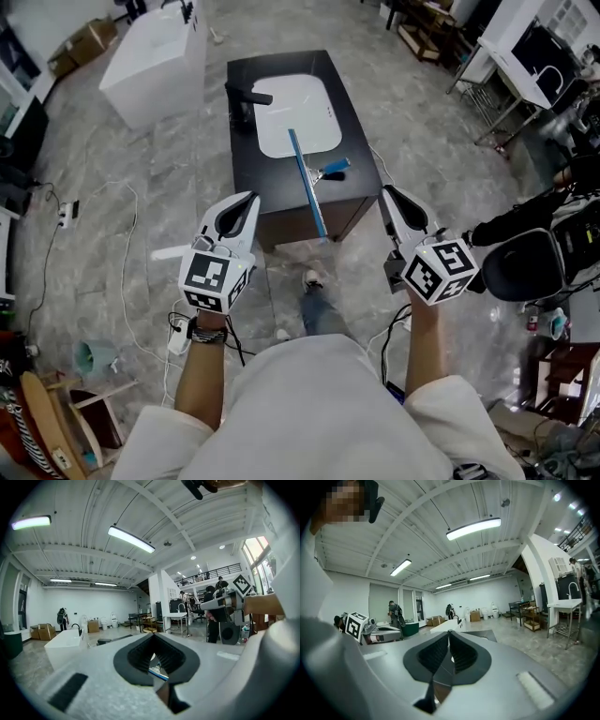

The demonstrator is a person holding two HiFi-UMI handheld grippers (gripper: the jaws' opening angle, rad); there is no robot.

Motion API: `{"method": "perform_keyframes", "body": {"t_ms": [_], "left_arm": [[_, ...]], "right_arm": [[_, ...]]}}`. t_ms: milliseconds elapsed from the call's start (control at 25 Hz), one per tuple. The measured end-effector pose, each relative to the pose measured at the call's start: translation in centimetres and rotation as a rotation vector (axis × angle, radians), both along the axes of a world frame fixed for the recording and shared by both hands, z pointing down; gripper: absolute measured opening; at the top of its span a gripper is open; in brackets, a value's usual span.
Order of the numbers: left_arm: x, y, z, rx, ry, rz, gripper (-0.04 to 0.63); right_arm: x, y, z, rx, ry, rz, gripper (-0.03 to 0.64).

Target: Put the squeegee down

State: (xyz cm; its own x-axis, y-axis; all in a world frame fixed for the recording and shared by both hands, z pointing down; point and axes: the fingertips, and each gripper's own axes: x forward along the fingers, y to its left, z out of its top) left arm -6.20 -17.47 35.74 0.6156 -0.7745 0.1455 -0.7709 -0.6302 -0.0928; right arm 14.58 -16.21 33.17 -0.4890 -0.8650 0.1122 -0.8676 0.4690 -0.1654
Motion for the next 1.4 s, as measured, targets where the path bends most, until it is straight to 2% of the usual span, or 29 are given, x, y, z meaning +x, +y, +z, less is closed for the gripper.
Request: {"method": "perform_keyframes", "body": {"t_ms": [400,760,1400], "left_arm": [[0.0,3.7,-3.2,0.111,-0.071,0.062,-0.002],[1.3,5.7,-6.0,0.161,-0.089,0.091,-0.002],[2.0,8.2,-9.5,0.221,-0.104,0.096,-0.002]], "right_arm": [[-1.9,5.3,-3.7,0.086,0.046,0.05,0.006],[-1.4,8.0,-6.2,0.122,0.08,0.101,0.006],[-3.6,11.1,-9.0,0.166,0.121,0.029,0.005]]}}
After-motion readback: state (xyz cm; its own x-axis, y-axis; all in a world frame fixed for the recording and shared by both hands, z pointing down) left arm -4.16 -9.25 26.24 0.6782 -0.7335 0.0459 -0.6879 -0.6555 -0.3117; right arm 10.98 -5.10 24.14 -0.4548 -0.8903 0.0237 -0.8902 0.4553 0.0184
